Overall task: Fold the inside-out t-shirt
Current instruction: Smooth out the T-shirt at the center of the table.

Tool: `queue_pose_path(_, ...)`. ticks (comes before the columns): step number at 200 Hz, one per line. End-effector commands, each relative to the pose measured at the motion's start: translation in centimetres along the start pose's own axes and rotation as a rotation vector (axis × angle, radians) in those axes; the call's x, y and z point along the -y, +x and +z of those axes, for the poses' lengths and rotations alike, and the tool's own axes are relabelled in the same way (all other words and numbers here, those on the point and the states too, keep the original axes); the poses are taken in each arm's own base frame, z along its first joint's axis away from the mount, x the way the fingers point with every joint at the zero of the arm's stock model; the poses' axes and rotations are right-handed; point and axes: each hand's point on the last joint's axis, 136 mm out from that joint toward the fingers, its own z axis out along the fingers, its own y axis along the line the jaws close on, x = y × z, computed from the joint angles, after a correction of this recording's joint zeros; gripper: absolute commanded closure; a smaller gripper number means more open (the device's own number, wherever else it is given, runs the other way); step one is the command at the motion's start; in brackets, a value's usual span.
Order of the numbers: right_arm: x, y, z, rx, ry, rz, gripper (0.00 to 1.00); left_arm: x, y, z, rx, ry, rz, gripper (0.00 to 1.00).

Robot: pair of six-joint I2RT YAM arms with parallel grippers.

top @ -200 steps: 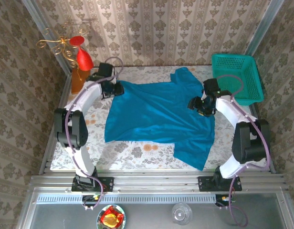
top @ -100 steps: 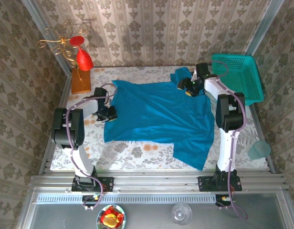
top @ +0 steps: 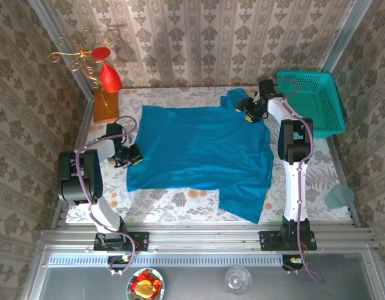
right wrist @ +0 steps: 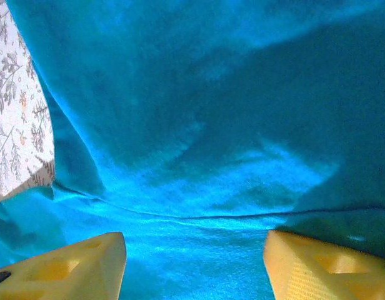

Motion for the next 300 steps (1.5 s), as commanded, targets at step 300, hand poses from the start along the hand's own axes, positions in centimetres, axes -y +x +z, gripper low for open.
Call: queue_pose_path(300, 8.6, 7.5, -5.1, -0.074, 0.349, -0.157, 0.06, 0.5, -5.9, 2.7, -0.092, -0.07, 0.031, 0.88)
